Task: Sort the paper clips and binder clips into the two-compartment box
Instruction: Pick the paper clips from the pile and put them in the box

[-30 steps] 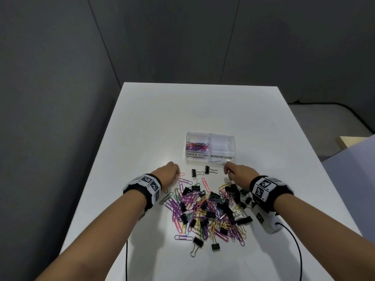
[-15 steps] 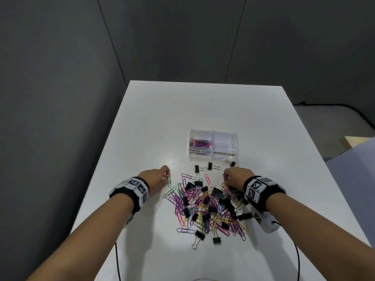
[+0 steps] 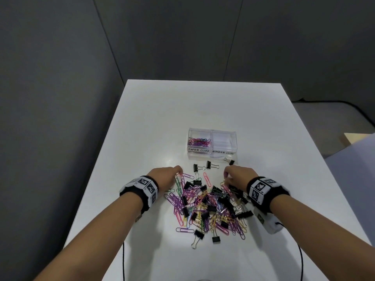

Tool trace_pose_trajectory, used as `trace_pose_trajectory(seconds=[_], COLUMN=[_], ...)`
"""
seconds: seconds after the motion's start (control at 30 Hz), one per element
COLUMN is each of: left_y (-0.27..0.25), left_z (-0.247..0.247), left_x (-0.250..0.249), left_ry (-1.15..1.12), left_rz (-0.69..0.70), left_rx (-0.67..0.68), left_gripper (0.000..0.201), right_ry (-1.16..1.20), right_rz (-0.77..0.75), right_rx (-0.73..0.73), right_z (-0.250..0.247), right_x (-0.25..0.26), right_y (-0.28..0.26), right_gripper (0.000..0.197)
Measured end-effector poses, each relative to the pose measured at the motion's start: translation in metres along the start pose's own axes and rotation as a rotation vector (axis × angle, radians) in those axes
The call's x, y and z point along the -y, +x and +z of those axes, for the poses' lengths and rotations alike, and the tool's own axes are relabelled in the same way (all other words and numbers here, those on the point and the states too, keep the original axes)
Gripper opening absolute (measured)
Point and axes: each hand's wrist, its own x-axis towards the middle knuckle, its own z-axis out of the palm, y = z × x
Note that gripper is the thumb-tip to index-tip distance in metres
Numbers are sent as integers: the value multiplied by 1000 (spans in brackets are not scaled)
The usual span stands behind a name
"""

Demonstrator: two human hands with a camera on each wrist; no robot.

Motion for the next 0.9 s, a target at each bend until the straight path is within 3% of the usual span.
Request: trace_pose_trajectory(seconds=[0.2,0.37,0.5,0.7,0.83,0.9], left_y=[6,14,16,14,22,27], left_z=[-5,-4,-3,-31,-59,-73], left_x=[-4,-3,1,10,11,9], left_ry=[103,91,77,-77,-144,-170], left_rz=[79,62,72,72,92,105], left_rx=[26,37,29,-87,-218,-274], left_gripper=[35,29,31,16,22,20], right_ry=[-30,-23,-20,89,143,147], right_rz=[11,6,-39,-154,-120,-75], right_rx=[64,100,50,-66,-209,-222], right_z=[-2,-3,-4,-48,-81,-89], right_x=[0,-2,-2,13,30,39], right_y=[3,7,9,23,49,65], right_gripper=[16,17,10,13,7,14])
